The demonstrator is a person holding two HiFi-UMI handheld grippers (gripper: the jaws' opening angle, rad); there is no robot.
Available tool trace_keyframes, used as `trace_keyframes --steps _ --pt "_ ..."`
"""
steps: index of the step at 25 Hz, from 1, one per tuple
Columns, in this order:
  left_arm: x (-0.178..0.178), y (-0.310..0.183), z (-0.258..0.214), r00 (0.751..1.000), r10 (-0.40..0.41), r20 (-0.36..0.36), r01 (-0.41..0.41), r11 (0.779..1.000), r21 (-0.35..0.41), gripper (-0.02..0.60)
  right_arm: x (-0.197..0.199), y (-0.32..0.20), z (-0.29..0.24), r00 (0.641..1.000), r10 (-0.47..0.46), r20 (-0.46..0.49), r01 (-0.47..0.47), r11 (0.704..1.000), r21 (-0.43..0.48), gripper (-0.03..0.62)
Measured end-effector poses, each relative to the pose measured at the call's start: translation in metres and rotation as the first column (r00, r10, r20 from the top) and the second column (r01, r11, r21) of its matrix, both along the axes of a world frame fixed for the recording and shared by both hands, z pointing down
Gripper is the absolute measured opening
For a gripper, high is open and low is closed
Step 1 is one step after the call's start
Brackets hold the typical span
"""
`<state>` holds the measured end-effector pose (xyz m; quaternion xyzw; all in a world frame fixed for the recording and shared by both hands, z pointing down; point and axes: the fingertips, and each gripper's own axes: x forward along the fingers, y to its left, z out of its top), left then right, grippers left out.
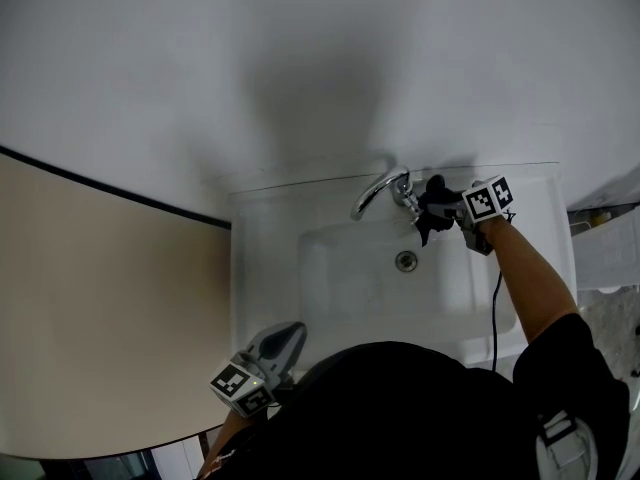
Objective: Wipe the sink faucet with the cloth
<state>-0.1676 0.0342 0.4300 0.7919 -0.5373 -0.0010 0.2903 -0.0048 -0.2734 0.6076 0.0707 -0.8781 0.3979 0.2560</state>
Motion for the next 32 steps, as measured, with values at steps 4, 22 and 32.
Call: trace_keyframes --steps 4,22,32 --pt "0.006 -0.002 -0.003 1.0 0.0 0.003 0.0 1.0 0.001 0.0 -0.014 -0.032 0.008 0.984 0.171 0.048 -0.168 0.984 -0.062 0.127" --pt "0.006 0.002 0.01 1.0 0.01 0.018 -0.009 0.998 -0.058 0.0 0.013 -0.002 0.043 0.996 0.067 0.057 -0.077 0.974 0.212 0.124" --pt "0.014 0.003 0.014 0.999 0.041 0.036 -0.038 0.996 -0.077 0.001 -0.012 0.054 0.034 0.974 0.154 0.166 -0.141 0.986 -0.085 0.123"
